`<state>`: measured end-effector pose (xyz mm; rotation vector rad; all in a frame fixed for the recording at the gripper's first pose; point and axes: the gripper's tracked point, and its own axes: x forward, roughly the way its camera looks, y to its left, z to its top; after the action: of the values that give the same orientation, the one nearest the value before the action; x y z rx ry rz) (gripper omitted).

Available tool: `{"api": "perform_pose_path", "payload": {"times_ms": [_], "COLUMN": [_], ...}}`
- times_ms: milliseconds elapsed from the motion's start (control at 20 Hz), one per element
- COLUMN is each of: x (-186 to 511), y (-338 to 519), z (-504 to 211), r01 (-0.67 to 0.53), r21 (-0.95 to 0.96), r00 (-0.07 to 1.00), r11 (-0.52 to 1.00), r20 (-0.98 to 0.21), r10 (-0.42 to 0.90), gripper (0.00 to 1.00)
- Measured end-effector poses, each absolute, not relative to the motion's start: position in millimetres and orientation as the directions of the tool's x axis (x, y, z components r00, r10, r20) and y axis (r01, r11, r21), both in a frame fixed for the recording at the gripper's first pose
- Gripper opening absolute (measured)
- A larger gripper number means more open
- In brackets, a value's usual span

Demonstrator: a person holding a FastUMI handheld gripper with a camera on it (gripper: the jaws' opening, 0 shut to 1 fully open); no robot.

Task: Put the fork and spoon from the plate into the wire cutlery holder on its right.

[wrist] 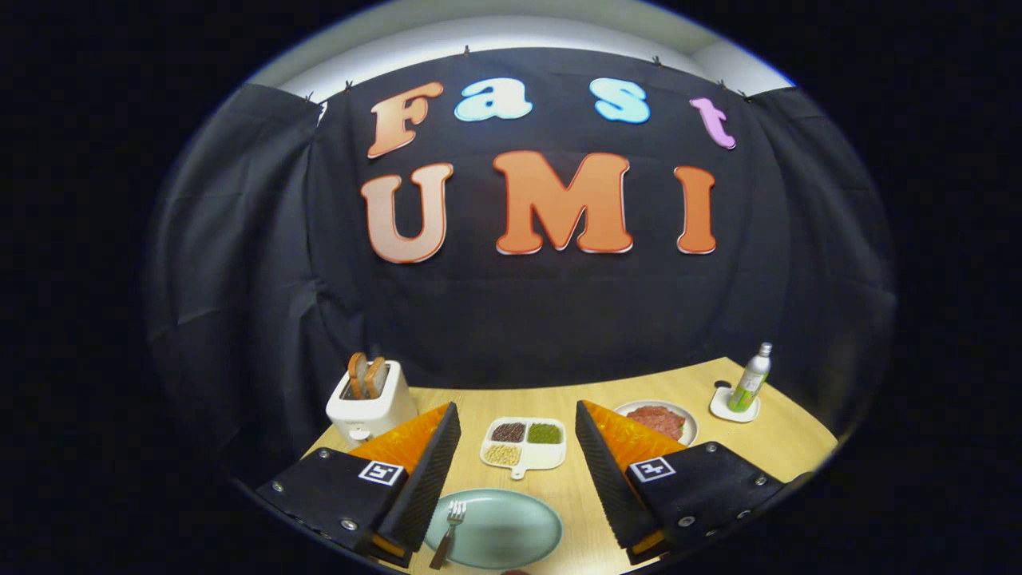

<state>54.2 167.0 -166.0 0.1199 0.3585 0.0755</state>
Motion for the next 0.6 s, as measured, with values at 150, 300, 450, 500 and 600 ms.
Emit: {"api": "perform_pose_path", "payload": {"times_ms": [150, 300, 450, 500, 600], "x": [51, 38, 19, 13, 1], "y": [202, 223, 237, 240, 247], "z": [-207, -253, -295, -305, -325], "r01": [-0.091, -0.098, -0.094, -0.099, -0.111], "r21": [0.164, 0.174, 0.185, 0.191, 0.182], "r00": [0.868, 0.767, 0.634, 0.593, 0.51], "r11": [0.982, 0.98, 0.978, 0.977, 0.977], "r20": [-0.471, -0.615, -0.747, -0.776, -0.833], "r10": [0.159, 0.186, 0.202, 0.212, 0.213], "gripper": [0.87, 0.88, 0.88, 0.88, 0.88]}}
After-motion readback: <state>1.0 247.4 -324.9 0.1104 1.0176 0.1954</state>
